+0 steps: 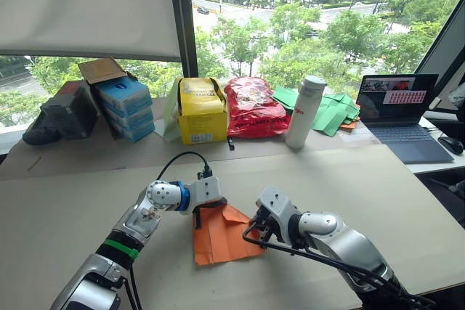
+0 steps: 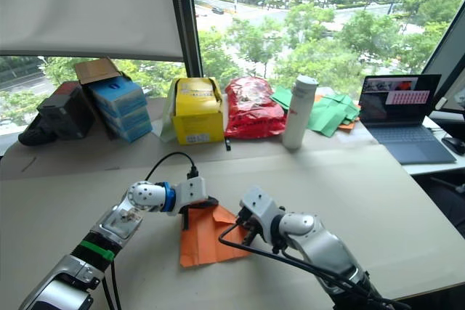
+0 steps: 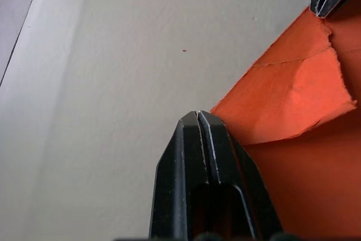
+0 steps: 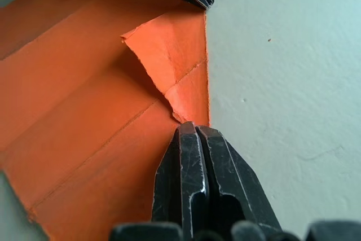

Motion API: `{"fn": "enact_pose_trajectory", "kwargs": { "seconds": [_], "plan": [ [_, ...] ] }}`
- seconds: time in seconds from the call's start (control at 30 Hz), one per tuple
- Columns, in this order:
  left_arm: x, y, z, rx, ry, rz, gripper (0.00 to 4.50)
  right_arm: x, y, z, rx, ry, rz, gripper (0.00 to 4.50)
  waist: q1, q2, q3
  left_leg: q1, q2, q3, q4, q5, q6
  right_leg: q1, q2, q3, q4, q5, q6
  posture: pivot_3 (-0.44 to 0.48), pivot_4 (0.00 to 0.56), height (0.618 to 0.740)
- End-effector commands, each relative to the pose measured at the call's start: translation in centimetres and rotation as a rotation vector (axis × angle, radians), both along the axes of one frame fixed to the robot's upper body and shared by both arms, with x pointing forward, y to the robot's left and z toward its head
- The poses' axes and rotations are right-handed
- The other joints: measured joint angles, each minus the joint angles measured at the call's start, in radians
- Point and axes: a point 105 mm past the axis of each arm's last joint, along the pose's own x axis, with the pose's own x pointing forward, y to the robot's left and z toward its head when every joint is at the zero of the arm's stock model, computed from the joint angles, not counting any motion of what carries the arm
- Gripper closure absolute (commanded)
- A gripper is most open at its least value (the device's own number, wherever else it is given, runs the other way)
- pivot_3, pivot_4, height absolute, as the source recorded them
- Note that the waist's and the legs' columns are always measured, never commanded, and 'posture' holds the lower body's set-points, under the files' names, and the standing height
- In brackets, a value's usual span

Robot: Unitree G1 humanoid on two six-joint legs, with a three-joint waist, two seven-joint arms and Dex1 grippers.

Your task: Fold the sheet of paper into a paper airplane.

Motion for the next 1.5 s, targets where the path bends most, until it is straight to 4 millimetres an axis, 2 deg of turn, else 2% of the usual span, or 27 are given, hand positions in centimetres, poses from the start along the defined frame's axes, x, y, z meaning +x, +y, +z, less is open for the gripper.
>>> {"fn": "enact_pose_trajectory", "kwargs": {
  "seconds": [0.03, 0.1, 0.17, 0.3, 0.37, 0.5, 0.63, 0.77, 0.9, 0.97, 1.1, 1.23, 1.3, 1.33, 1.5],
  "plan": [
    [-0.2, 0.4, -1.2, 0.044, 0.037, -0.001, 4.5, -0.3, -0.1, -0.4, 0.012, 0.033, -0.001, 4.48, 0.0, 0.0, 0.0, 0.0, 0.0, 0.0, 0.0, 0.0, 0.0, 0.0, 0.0, 0.0, 0.0, 0.0, 0.0, 0.0, 0.15, 0.74],
    [-0.2, 0.4, -1.1, 0.043, 0.035, 0.001, 4.5, 0.3, 1.2, 2.6, 0.128, -0.068, 0.037, 4.48, 0.0, 0.0, 0.0, 0.0, 0.0, 0.0, 0.0, 0.0, 0.0, 0.0, 0.0, 0.0, 0.0, 0.0, 0.0, 0.0, 0.15, 0.74],
    [-0.2, 0.5, -1.1, 0.043, 0.033, 0.001, 4.5, -0.1, 2.5, 5.1, 0.229, -0.135, 0.121, 4.48, 0.0, 0.0, 0.0, -0.001, 0.0, 0.0, 0.0, 0.0, 0.0, -0.002, 0.0, 0.0, 0.0, 0.0, 0.0, 0.0, 0.15, 0.74],
    [-0.1, 0.5, -1.0, 0.04, 0.031, 0.006, 4.5, -0.1, 3.3, 7.1, 0.318, -0.177, 0.159, 4.48, -0.001, 0.0, 0.0, -0.002, 0.0, 0.0, 0.0, 0.0, 0.0, -0.003, 0.0, 0.0, 0.001, 0.0, 0.0, 0.0, 0.15, 0.74],
    [-0.1, 0.5, -1.0, 0.036, 0.028, 0.012, 4.5, 0.1, 3.7, 7.2, 0.322, -0.193, 0.172, 4.48, -0.001, 0.0, 0.0, -0.002, 0.0, 0.0, 0.0, 0.0, 0.0, -0.003, 0.0, 0.0, 0.001, 0.0, 0.0, 0.0, 0.15, 0.74],
    [-0.1, 0.5, -0.9, 0.036, 0.026, 0.014, 4.5, 0.9, 4.5, 5.7, 0.278, -0.199, 0.175, 4.48, -0.003, 0.0, 0.0, -0.002, 0.0, 0.0, 0.0, 0.001, -0.001, -0.003, 0.0, -0.001, 0.001, 0.0, 0.0, 0.0, 0.15, 0.74],
    [0.0, 0.8, -0.6, 0.035, 0.015, 0.027, 4.5, 1.8, 5.0, 3.0, 0.207, -0.171, 0.176, 4.48, -0.004, 0.0, 0.0, -0.002, 0.0, 0.0, 0.0, 0.002, -0.003, -0.003, 0.0, -0.001, 0.001, 0.0, 0.0, 0.0, 0.15, 0.74],
    [0.0, 1.2, 0.0, 0.014, 0.007, 0.053, 4.5, 2.0, 4.8, 0.5, 0.134, -0.128, 0.176, 4.48, -0.009, 0.0, 0.0, -0.003, 0.0, 0.0, 0.0, 0.003, -0.005, -0.004, 0.0, 0.0, 0.001, 0.0, 0.0, 0.0, 0.15, 0.74],
    [-0.1, 1.8, 0.8, -0.036, 0.011, 0.1, 4.5, 2.0, 4.6, -1.0, 0.098, -0.089, 0.173, 4.48, -0.014, 0.0, 0.0, -0.003, 0.0, 0.0, 0.0, 0.003, -0.005, -0.004, 0.001, 0.0, 0.001, 0.0, 0.0, 0.0, 0.15, 0.74],
    [-0.2, 2.5, 1.9, -0.127, 0.032, 0.167, 4.5, 2.0, 4.5, -1.2, 0.089, -0.079, 0.17, 4.48, -0.016, 0.0, 0.0, -0.003, 0.001, 0.0, 0.0, 0.003, -0.005, -0.004, 0.001, 0.001, 0.002, 0.0, 0.0, 0.0, 0.15, 0.74],
    [-1.0, 5.5, 3.8, -0.377, 0.172, 0.352, 4.5, 1.9, 4.6, -1.4, 0.089, -0.076, 0.165, 4.48, -0.017, 0.0, 0.001, -0.003, 0.001, 0.0, 0.0, 0.003, -0.004, -0.005, 0.001, 0.001, 0.002, 0.0, 0.0, 0.0, 0.15, 0.74],
    [-1.7, 7.5, 4.5, -0.517, 0.283, 0.458, 3.39, 1.8, 4.7, -1.5, 0.089, -0.076, 0.167, 4.5, -0.013, 0.0, 0.001, -0.002, 0.001, 0.0, 0.0, 0.001, -0.001, -0.004, 0.001, 0.0, 0.003, 0.0, 0.0, 0.0, 0.15, 0.74],
    [-2.4, 8.2, 4.7, -0.606, 0.372, 0.504, 2.59, 1.8, 4.8, -1.5, 0.089, -0.077, 0.168, 4.5, -0.013, 0.0, 0.001, -0.001, 0.001, 0.0, 0.0, 0.002, -0.003, -0.003, 0.001, 0.0, 0.002, 0.0, 0.0, 0.0, 0.15, 0.74],
    [-2.7, 8.6, 4.7, -0.646, 0.417, 0.542, 2.34, 1.8, 4.8, -1.5, 0.088, -0.077, 0.169, 4.5, -0.013, 0.0, 0.001, -0.001, 0.001, 0.0, 0.0, 0.002, -0.004, -0.003, 0.001, 0.0, 0.002, 0.0, 0.0, 0.0, 0.15, 0.74],
    [-4.5, 8.8, 2.8, -0.716, 0.608, 0.648, 0.59, 1.9, 5.0, -1.4, 0.092, -0.083, 0.169, 4.5, -0.013, 0.0, 0.001, -0.001, 0.001, 0.0, 0.0, 0.003, -0.006, -0.003, 0.001, 0.0, 0.002, 0.0, 0.0, 0.0, 0.15, 0.74]
  ]
}}
